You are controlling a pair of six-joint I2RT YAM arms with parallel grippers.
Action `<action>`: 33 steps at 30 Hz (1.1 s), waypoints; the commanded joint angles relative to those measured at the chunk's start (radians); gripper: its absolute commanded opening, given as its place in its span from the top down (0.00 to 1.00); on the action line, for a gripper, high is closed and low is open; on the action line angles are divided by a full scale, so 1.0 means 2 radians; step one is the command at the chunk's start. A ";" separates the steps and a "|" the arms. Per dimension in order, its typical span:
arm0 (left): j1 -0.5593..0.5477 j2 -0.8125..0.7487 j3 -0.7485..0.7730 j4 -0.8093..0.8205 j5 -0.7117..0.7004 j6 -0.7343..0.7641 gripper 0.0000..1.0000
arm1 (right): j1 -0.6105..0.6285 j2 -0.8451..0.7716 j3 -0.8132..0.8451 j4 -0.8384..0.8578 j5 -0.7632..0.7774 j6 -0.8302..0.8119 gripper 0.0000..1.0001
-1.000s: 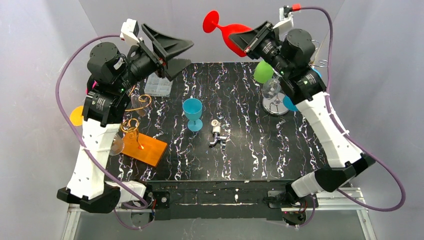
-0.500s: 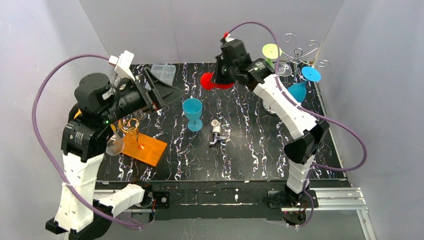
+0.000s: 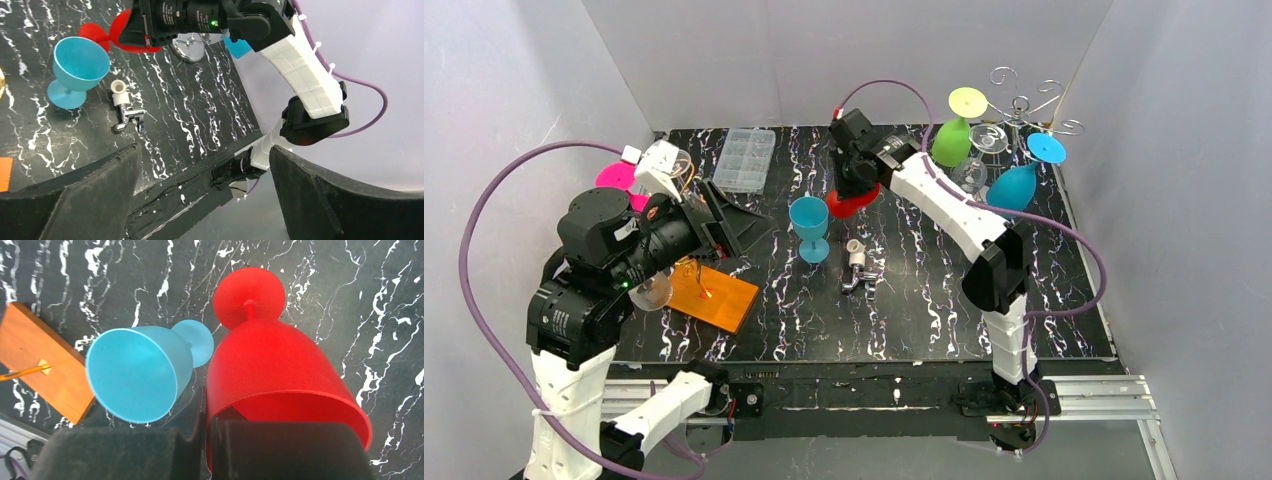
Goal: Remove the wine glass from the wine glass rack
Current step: Place the wine glass at the center of the board.
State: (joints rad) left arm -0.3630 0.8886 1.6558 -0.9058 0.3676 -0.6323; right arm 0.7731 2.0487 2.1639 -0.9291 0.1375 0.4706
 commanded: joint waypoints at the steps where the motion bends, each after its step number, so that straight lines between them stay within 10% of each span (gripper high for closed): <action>1: -0.002 -0.010 -0.001 -0.019 -0.034 0.022 0.02 | 0.004 0.012 0.004 0.008 0.019 -0.007 0.99; 20: -0.002 -0.007 0.003 -0.033 -0.058 0.030 0.02 | 0.005 0.075 0.011 0.007 0.006 -0.006 0.99; 33: -0.002 0.005 0.009 -0.042 -0.073 0.032 0.02 | 0.005 0.097 0.064 -0.013 0.005 -0.013 0.64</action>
State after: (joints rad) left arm -0.3637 0.8955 1.6558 -0.9745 0.2420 -0.5861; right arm 0.7811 2.2288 2.2078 -0.9283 0.1432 0.4580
